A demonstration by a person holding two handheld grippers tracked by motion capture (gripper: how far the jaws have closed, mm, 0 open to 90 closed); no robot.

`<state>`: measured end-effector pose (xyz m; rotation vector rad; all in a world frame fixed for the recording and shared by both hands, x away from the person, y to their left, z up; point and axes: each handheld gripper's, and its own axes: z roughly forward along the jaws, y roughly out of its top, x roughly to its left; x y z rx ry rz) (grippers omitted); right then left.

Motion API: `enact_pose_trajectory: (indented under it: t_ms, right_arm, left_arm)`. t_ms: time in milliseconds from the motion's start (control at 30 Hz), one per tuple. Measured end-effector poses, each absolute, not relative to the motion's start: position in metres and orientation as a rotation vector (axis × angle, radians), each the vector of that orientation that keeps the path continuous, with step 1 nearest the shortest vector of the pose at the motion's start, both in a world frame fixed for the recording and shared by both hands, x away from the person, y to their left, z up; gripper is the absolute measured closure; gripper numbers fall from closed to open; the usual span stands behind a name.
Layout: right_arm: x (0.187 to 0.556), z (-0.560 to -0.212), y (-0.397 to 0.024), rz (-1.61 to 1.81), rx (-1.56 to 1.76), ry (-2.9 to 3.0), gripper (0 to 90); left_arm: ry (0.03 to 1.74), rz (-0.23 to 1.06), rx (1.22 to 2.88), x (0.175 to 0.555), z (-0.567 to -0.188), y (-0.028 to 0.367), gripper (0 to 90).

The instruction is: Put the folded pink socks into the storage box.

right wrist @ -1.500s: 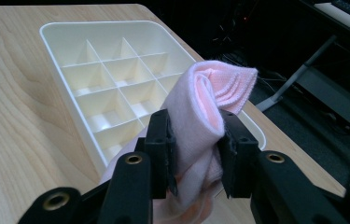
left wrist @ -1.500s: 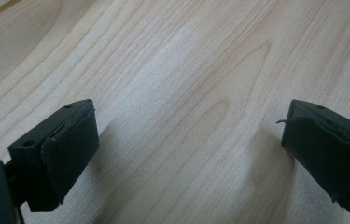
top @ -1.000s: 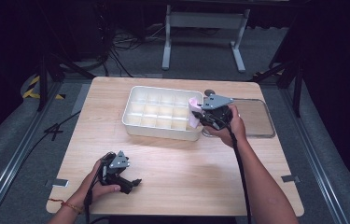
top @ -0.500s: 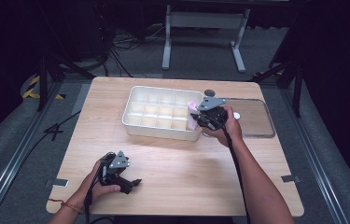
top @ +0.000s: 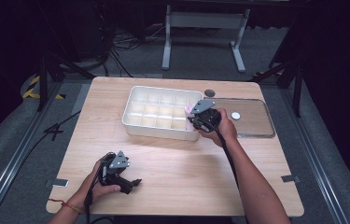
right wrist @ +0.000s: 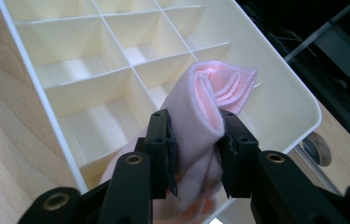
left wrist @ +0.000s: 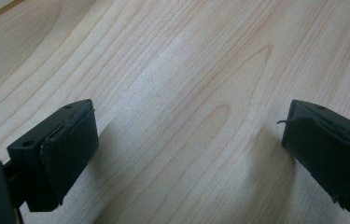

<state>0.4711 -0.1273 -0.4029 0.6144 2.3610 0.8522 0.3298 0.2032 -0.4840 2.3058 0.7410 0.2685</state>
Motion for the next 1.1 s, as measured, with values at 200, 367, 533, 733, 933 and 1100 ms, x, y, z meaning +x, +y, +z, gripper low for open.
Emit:
enact_pose_trajectory:
  t_ms: [200, 367, 533, 733, 933, 1100]
  right_arm:
    - [0.473, -0.408, -0.133, 0.889, 0.648, 2.401, 66.3]
    - [0.472, -0.406, -0.133, 0.894, 0.648, 2.422, 65.5]
    - [0.474, -0.408, -0.135, 0.853, 0.642, 2.473, 65.9]
    - [0.478, -0.406, -0.134, 0.838, 0.656, 2.522, 66.4]
    - [0.485, -0.410, -0.129, 0.779, 0.667, 2.582, 66.2]
    - [0.489, -0.412, -0.129, 0.753, 0.683, 2.626, 65.4]
  left_arm:
    - [0.744, 0.268, 2.301, 0.330, -0.484, 0.203, 3.7]
    - [0.745, 0.266, 2.299, 0.330, -0.484, 0.203, 3.6]
    - [0.749, 0.270, 2.298, 0.329, -0.484, 0.202, 3.6]
    - [0.749, 0.269, 2.298, 0.329, -0.484, 0.202, 3.6]
    - [0.752, 0.269, 2.299, 0.329, -0.484, 0.202, 3.5]
    - [0.753, 0.267, 2.301, 0.329, -0.484, 0.202, 3.3]
